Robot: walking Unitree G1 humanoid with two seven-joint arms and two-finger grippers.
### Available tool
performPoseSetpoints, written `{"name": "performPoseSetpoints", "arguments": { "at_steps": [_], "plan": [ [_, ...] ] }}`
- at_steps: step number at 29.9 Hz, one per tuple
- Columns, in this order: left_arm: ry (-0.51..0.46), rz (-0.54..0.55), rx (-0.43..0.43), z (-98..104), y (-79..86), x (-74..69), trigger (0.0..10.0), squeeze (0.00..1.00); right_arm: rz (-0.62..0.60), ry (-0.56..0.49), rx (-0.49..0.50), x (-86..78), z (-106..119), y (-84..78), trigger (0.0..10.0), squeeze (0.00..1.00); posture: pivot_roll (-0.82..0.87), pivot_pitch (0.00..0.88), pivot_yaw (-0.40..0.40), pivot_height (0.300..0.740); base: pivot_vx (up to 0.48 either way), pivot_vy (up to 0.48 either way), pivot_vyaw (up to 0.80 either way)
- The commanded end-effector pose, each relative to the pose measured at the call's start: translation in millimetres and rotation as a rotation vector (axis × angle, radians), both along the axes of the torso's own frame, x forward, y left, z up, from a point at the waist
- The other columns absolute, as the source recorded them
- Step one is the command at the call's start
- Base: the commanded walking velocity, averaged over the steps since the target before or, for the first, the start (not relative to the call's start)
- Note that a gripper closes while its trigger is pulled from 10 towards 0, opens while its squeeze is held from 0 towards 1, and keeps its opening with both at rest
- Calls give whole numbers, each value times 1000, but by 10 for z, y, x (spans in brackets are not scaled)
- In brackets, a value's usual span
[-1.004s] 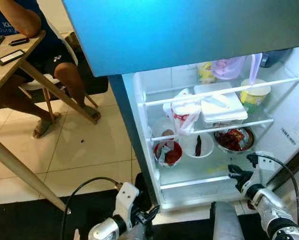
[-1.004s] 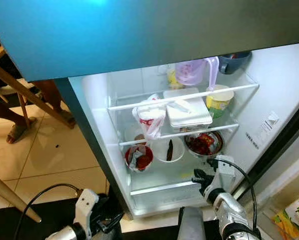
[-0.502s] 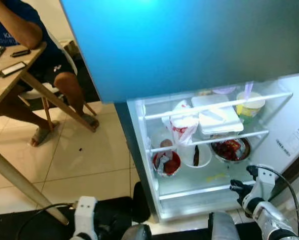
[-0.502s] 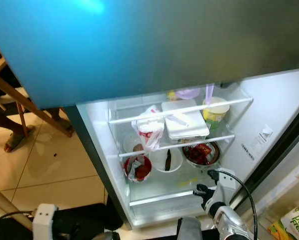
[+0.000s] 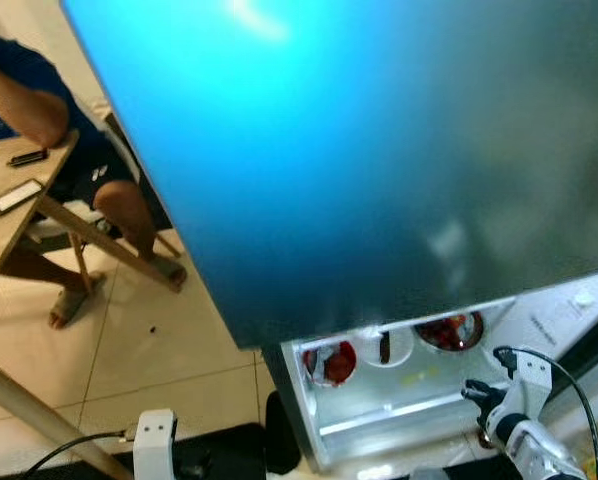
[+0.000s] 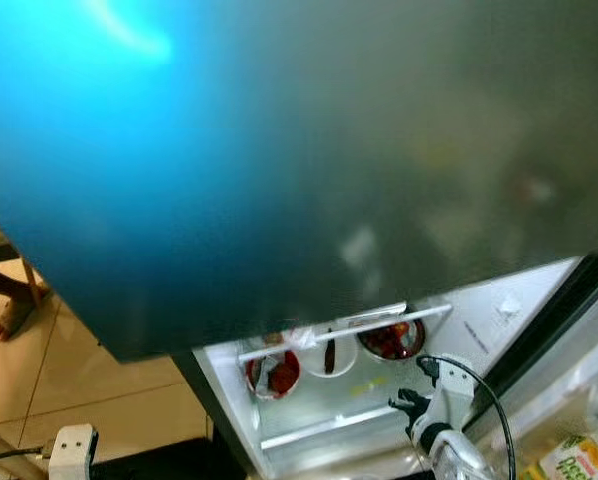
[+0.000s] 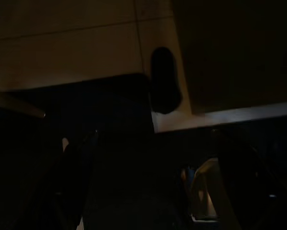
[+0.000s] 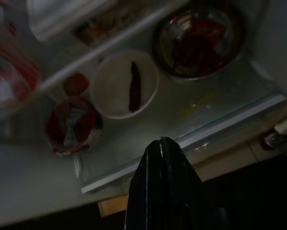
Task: Restocking fridge
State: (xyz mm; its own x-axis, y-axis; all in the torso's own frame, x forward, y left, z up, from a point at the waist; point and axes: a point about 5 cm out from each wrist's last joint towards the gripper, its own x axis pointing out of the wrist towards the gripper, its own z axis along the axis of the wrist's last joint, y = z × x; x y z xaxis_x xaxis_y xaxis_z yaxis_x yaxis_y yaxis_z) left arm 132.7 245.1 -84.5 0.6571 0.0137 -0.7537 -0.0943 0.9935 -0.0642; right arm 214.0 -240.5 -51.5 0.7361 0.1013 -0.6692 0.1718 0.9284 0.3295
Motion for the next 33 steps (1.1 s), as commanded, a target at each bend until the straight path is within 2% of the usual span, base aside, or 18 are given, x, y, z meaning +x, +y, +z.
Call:
{"name": "performPoseSetpoints", "arguments": {
  "at_steps": [1,3,15,22,26,27,33],
  "plan": [
    [30,2,-4,-35,-34,-53,10000,0,-16,27,5,-62,-41,-4,10000,0,-50,0,55,724,0,0,0],
    [57,-8,11,-57,-59,-73,10000,0,-16,64,-6,-132,-85,-8,10000,0,-51,0,50,739,0,0,0],
    [86,18,15,-84,-167,-7,10000,0,6,182,-10,-345,-226,58,10000,0,-37,0,3,740,0,0,0],
    [99,22,21,-92,-188,4,10000,0,20,218,-35,-389,-260,85,10000,0,-35,0,-5,740,0,0,0],
    [125,52,12,-111,-174,-45,10000,0,48,269,-61,-481,-327,163,10000,0,-59,0,19,740,0,0,0],
    [144,69,5,-121,-146,-85,10000,0,64,296,-59,-559,-383,263,10000,0,-69,0,34,740,0,0,0],
    [146,70,6,-119,-134,-86,10000,0,66,307,-51,-601,-408,305,10000,0,-72,0,43,740,-92,0,0]
  ]
}}
